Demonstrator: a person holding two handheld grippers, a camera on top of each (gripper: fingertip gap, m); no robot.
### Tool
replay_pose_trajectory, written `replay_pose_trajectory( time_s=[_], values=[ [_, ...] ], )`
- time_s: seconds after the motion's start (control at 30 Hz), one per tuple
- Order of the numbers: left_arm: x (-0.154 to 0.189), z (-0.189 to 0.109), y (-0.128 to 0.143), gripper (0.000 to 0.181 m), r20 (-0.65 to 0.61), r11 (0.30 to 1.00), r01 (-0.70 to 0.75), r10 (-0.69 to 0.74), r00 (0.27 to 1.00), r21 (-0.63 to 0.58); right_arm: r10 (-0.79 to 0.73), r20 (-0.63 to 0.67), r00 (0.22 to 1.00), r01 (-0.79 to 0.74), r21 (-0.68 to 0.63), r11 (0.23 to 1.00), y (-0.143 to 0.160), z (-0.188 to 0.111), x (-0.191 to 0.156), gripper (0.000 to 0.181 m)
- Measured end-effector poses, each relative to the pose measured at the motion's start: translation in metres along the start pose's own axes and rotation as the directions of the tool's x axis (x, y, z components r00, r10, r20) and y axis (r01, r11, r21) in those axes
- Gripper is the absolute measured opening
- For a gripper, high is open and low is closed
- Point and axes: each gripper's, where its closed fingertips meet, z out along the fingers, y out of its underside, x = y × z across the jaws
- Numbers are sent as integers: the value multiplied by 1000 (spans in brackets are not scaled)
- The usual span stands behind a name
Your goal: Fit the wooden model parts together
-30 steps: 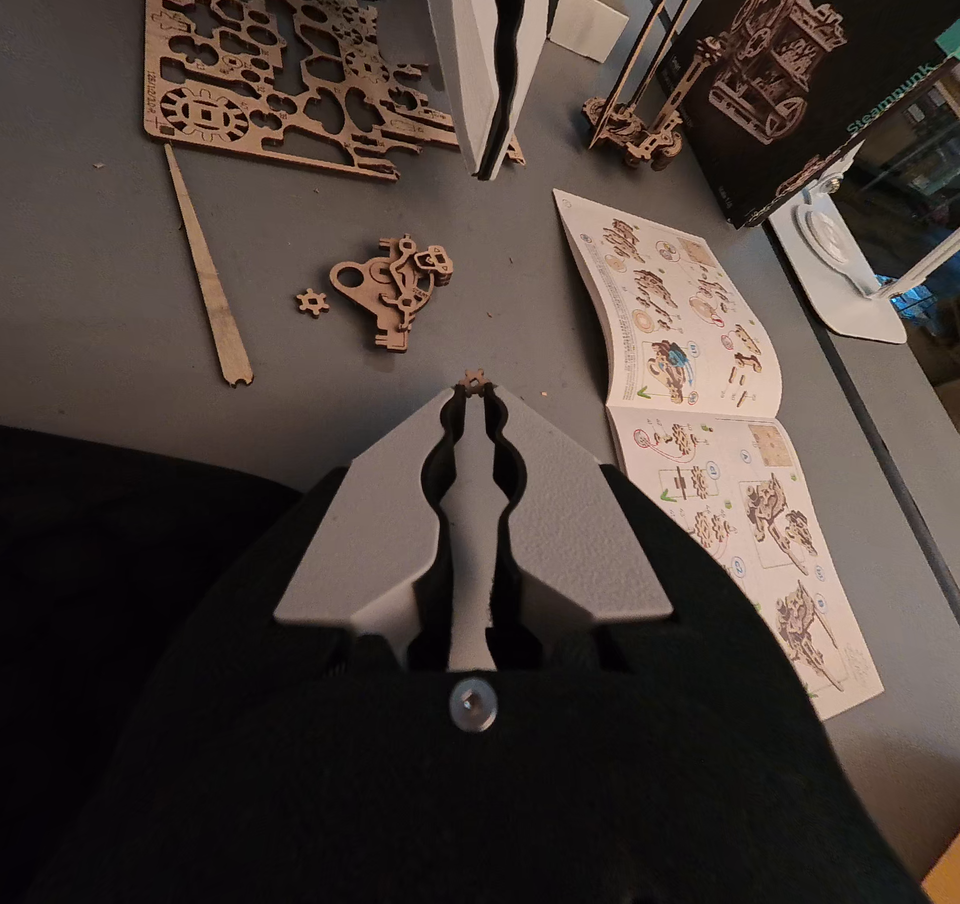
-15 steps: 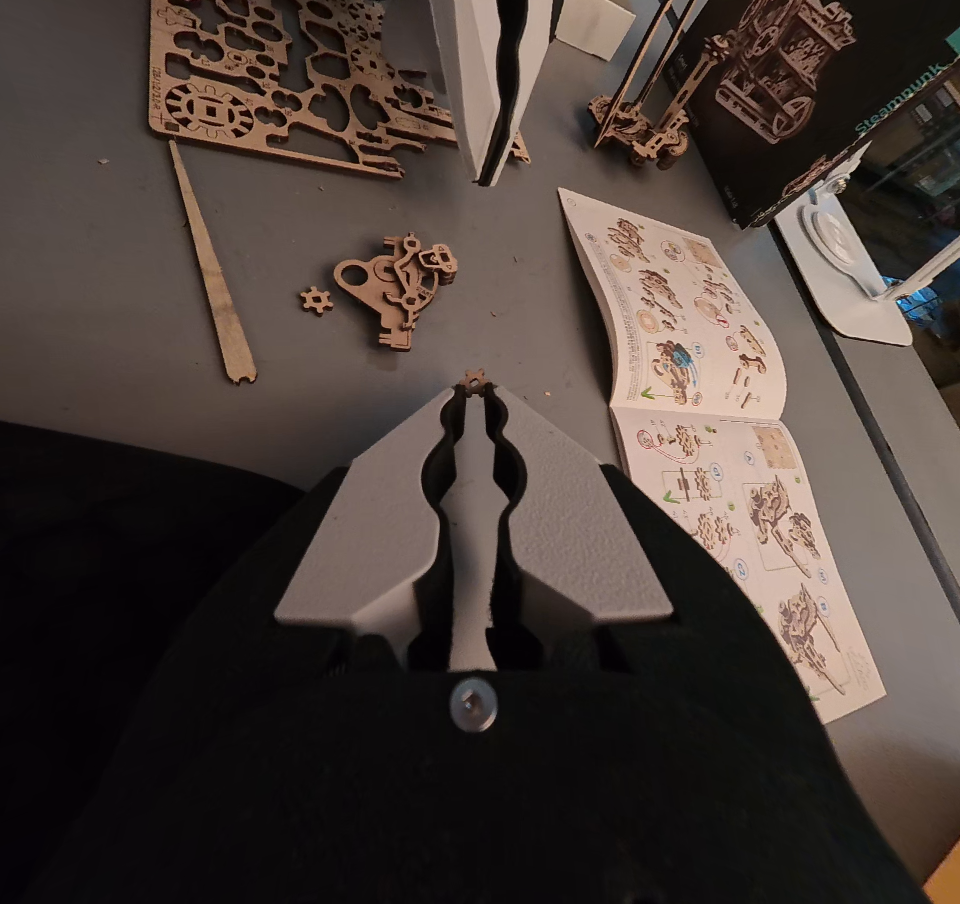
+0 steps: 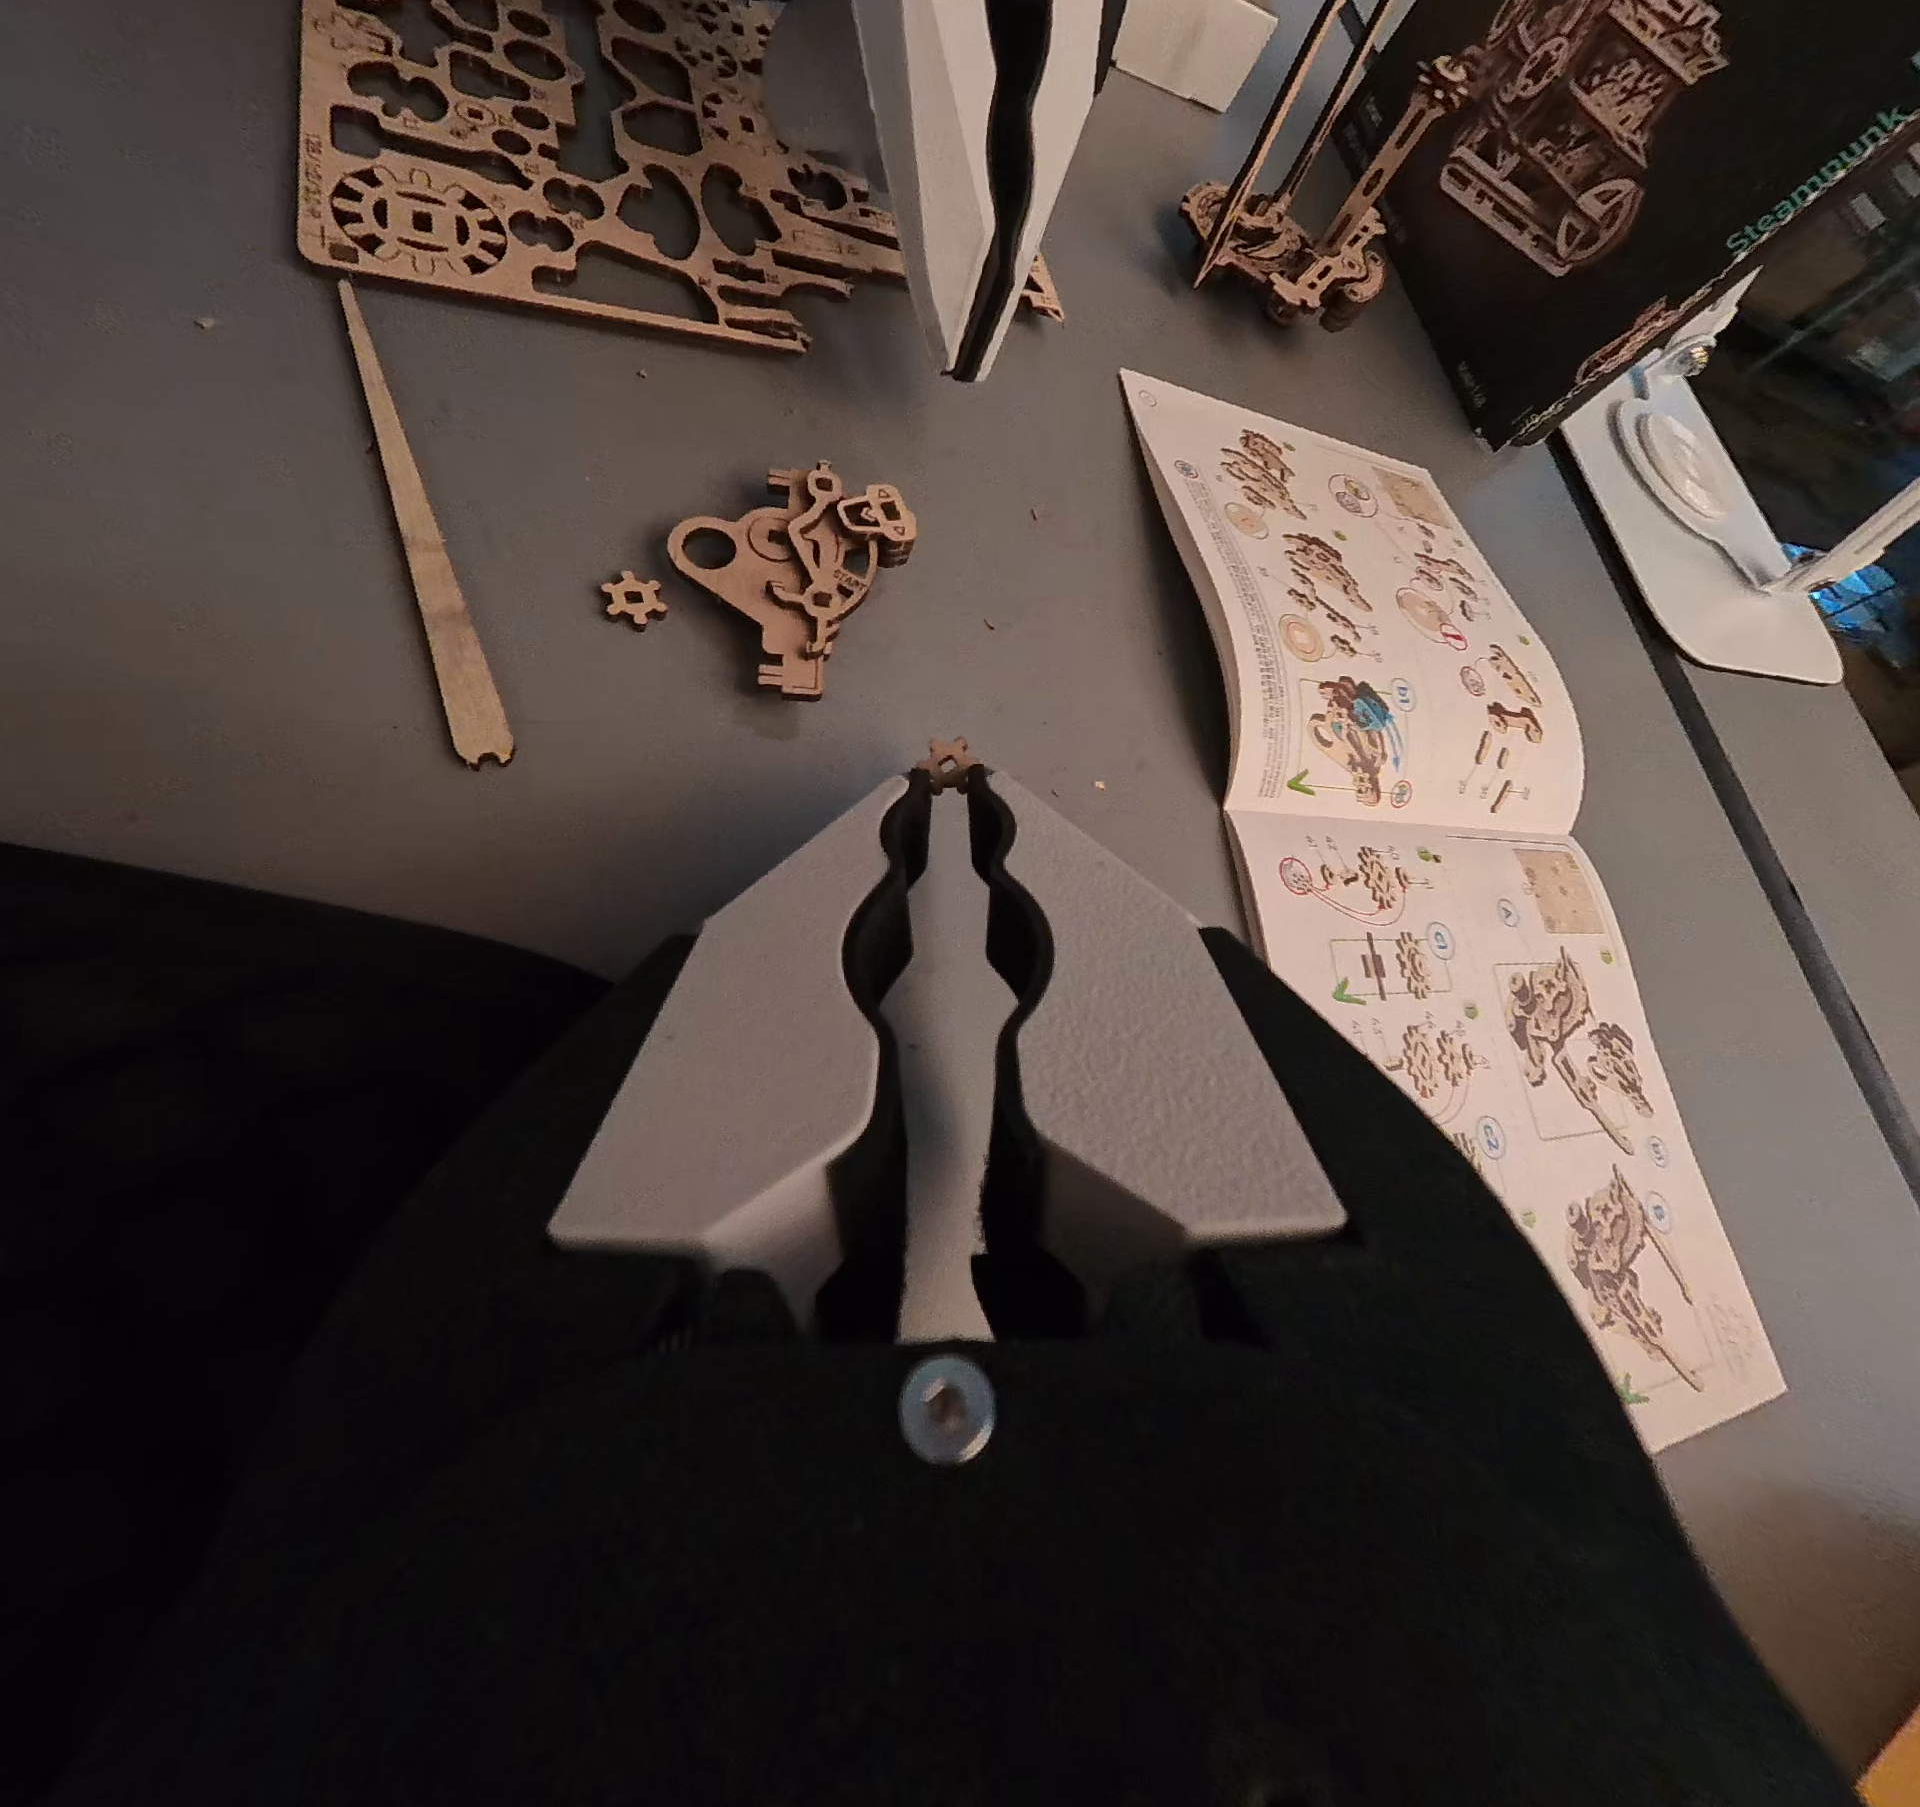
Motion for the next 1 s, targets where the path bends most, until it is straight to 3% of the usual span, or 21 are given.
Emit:
replay_pose_trajectory(
  time_s=[0.03,0.3,0.47,0.77,1.0],
  values=[
    [0,0,0,5,-3,1000,6,-6,1000,4,4,0,1000,-4,1,1000,0,0,0,5],
    [13,-2,-18,7,-60,995,51,-45,997,89,65,8,998,-65,130,989,-25,-8,7,5],
    [42,1,-36,11,-224,971,168,-128,966,169,58,29,998,-62,159,985,-42,-8,-2,5],
    [60,13,-32,5,-267,973,195,-157,951,121,40,57,998,-50,183,982,-56,-6,-16,5],
    [72,14,-36,1,-379,955,274,-215,900,110,-2,48,999,-6,170,985,-57,-4,-20,5]
  ],
)
